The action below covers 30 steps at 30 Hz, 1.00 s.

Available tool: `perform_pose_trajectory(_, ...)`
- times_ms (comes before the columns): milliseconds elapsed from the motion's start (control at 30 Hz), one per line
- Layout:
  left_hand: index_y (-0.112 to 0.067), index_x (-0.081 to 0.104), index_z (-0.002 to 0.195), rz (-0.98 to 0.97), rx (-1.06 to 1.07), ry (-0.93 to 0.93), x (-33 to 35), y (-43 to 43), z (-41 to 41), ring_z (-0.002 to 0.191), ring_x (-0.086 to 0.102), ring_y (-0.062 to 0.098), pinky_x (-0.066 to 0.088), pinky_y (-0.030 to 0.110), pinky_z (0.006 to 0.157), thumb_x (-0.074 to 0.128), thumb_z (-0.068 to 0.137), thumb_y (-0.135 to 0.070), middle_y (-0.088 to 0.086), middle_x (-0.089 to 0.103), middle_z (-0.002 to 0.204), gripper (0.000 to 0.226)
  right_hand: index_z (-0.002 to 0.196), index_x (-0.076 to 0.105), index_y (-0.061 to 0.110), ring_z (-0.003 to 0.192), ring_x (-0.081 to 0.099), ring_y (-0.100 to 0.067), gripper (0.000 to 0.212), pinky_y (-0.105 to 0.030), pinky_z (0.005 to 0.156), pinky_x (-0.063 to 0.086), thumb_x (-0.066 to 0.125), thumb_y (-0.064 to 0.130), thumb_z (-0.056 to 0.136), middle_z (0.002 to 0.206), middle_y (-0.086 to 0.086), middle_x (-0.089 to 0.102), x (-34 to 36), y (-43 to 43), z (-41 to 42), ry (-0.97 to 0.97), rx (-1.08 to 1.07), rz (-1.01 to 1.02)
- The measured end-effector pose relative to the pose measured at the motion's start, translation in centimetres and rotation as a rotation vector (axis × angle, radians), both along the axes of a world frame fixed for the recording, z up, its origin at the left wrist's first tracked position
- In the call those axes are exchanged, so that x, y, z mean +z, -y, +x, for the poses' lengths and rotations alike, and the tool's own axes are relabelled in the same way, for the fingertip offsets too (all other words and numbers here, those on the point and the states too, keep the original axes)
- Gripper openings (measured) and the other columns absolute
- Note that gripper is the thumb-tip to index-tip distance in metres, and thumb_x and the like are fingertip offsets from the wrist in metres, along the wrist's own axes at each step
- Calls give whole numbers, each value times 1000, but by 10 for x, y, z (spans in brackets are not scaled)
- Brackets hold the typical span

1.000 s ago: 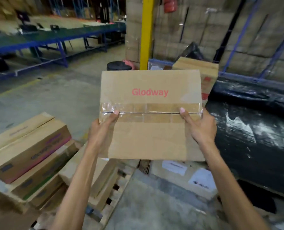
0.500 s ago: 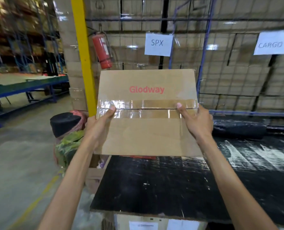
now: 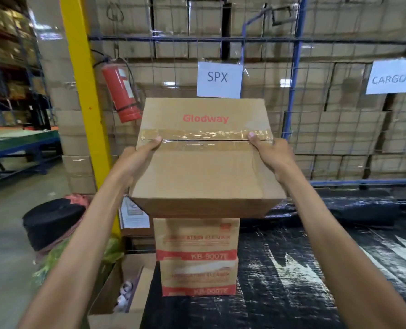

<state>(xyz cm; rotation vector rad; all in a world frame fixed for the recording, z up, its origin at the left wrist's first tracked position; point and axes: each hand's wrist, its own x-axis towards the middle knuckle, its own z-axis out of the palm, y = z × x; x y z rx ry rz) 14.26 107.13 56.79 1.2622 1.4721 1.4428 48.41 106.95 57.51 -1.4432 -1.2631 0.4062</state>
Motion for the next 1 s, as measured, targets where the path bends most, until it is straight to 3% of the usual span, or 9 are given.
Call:
perform_pose_trajectory(100, -16, 74, 115, -27, -33, -57, 12, -60, -15, 96, 75, 26, 56, 44, 98, 78, 51, -80, 2, 78, 104, 91, 110, 72, 18, 102, 69, -28, 103, -46, 91, 57, 63, 98, 44, 111, -3, 74, 9, -72, 1, -47, 73, -117)
perform_pose_trajectory(200, -27, 73, 120, -78, -137, -102, 8, -132, -46, 106, 73, 23, 52, 45, 104, 79, 48, -83, 0, 75, 119, 92, 105, 72, 11, 84, 73, -23, 67, -35, 73, 60, 73, 71, 75, 98, -4, 76, 23, -114, -2, -35, 166, -226)
perform_pose_trajectory(300, -23, 73, 123, -76, -202, -142, 6, -172, -60, 112, 71, 30, 48, 47, 108, 72, 74, -63, 6, 76, 120, 63, 102, 66, 10, 70, 68, -14, 50, -26, 52, 49, 69, 58, 88, 85, 1, 69, 30, -154, -2, 17, 181, -269)
perform_pose_trajectory(467, -14, 75, 111, -112, -226, -199, 2, -200, -54, 88, 75, 23, 53, 34, 80, 55, 98, -39, 9, 78, 103, 35, 132, 57, 5, 73, 66, -16, 68, -24, 48, 46, 69, 56, 88, 100, -4, 67, 19, -215, -10, 69, 179, -387)
perform_pose_trajectory(533, -11, 74, 105, -159, -230, -215, -5, -214, -56, 71, 72, 19, 51, 28, 63, 52, 100, -35, 11, 75, 97, 33, 134, 57, 7, 73, 63, -18, 63, -28, 55, 46, 66, 53, 91, 110, -5, 64, 8, -237, -14, 123, 171, -418)
perform_pose_trajectory(600, -7, 73, 108, -221, -218, -222, -25, -232, -58, 72, 68, 24, 49, 26, 56, 53, 99, -37, 19, 73, 101, 37, 122, 63, 12, 77, 66, -19, 51, -31, 62, 48, 66, 52, 91, 107, -5, 68, -12, -255, -20, 137, 179, -492)
perform_pose_trajectory(700, -12, 69, 101, -271, -216, -178, -54, -245, -56, 51, 65, 11, 46, 19, 46, 47, 103, -33, 14, 69, 89, 30, 119, 68, 14, 88, 70, -22, 56, -36, 75, 54, 67, 59, 85, 108, -6, 72, -47, -275, -21, 42, 179, -562)
perform_pose_trajectory(867, -13, 66, 86, -255, -233, -101, -55, -252, -53, 39, 62, 8, 42, 15, 36, 41, 106, -29, -2, 69, 54, 36, 120, 61, 9, 83, 63, -21, 50, -32, 65, 44, 58, 52, 95, 115, -9, 65, -55, -278, -18, 44, 111, -513)
perform_pose_trajectory(1000, -17, 68, 87, -250, -235, -170, -51, -232, -45, 51, 67, 10, 49, 20, 46, 43, 106, -31, 7, 73, 85, 34, 129, 59, 2, 107, 63, -33, 62, -42, 91, 51, 60, 53, 93, 127, -16, 64, -52, -263, -23, 171, 53, -473)
